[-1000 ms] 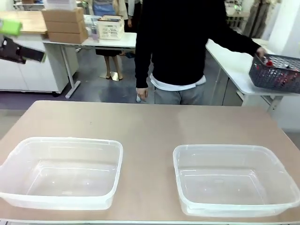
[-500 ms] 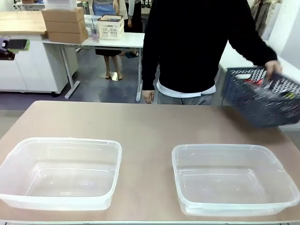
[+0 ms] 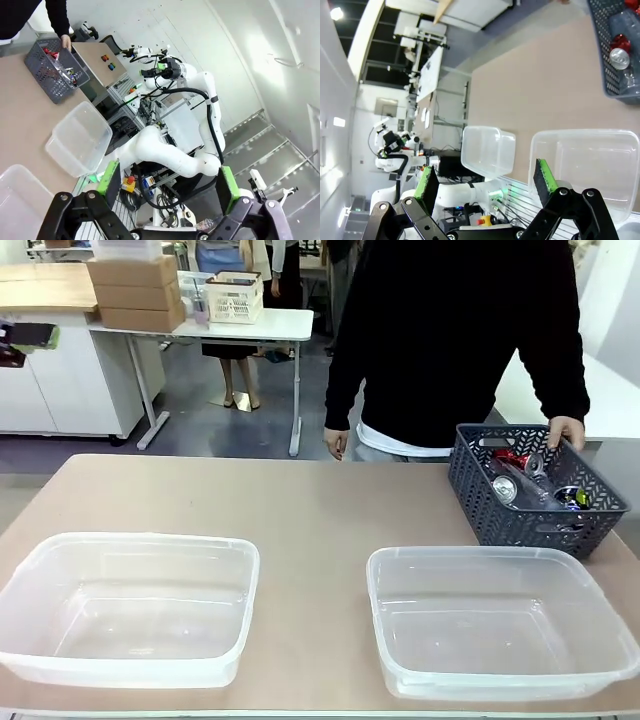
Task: Sort the waste into each basket.
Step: Pick up the Organizing box on the left side of the table and lift it.
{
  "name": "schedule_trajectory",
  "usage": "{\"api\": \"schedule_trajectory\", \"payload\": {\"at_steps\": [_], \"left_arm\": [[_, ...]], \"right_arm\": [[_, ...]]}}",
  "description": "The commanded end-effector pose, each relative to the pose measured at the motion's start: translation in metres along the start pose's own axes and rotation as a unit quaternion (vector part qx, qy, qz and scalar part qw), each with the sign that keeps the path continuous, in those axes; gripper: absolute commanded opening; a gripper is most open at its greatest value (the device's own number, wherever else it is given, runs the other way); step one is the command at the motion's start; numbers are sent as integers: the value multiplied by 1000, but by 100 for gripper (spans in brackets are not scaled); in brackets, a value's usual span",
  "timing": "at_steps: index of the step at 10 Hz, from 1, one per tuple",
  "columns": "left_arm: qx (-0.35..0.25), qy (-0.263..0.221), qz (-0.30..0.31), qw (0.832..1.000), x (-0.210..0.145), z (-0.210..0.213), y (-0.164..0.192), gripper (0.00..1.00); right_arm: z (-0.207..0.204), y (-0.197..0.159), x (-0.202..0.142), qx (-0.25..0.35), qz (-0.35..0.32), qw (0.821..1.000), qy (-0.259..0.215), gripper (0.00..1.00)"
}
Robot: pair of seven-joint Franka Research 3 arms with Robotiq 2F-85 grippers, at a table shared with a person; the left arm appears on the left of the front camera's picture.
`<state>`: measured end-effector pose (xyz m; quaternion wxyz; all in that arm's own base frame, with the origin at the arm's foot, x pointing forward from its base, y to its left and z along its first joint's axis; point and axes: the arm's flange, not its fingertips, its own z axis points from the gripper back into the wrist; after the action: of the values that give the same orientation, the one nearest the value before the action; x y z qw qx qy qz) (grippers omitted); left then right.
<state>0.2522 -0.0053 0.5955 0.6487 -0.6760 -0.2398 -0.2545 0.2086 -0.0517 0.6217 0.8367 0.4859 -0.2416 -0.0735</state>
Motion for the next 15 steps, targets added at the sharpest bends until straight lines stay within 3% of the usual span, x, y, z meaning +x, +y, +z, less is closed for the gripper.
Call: {"api": "schedule_trajectory", "payload": {"at_steps": [1, 2, 3, 4, 5, 6, 7, 8, 9, 10, 11, 13, 14, 15], "left_arm": [[-1, 1, 0, 1000, 0, -1, 0, 100], [95, 75, 44, 992, 17, -18, 4, 100], [180, 137, 78, 971, 22, -22, 1, 100], [267, 194, 127, 935, 14, -17, 2, 100], [349, 256, 188, 882, -6, -9, 4, 100], [421, 313, 239, 817, -35, 2, 10, 100], [474, 346, 290, 756, -61, 9, 17, 100], [456, 374, 344, 731, -88, 10, 25, 100], [457, 366, 394, 708, -108, 15, 35, 100], [440, 327, 371, 749, -112, 29, 40, 100], [455, 279, 268, 802, -90, 20, 36, 100], [455, 279, 268, 802, -90, 20, 36, 100], [463, 298, 302, 778, -101, 26, 39, 100], [577, 239, 378, 683, -96, 17, 63, 100]], "right_arm": [[-2, 1, -1, -1, 1, 1000, 3, 100], [-56, 37, 4, -14, 24, 999, 44, 100], [-116, 69, 1, -41, 38, 995, 78, 100], [-175, 92, -10, -75, 40, 991, 102, 100], [-231, 105, -29, -94, 43, 983, 153, 100], [-293, 111, -63, -123, 45, 969, 207, 100], [-342, 107, -101, -183, 42, 950, 249, 100], [-379, 99, -132, -220, 61, 929, 291, 100], [-397, 96, -149, -225, 87, 920, 309, 100], [-383, 97, -144, -189, 105, 920, 327, 100], [-387, 90, -173, -200, 71, 930, 301, 100], [-387, 90, -173, -200, 71, 930, 301, 100], [-400, 86, -172, -203, 85, 921, 322, 100], [-436, 101, -193, -281, 101, 890, 346, 100]]}}
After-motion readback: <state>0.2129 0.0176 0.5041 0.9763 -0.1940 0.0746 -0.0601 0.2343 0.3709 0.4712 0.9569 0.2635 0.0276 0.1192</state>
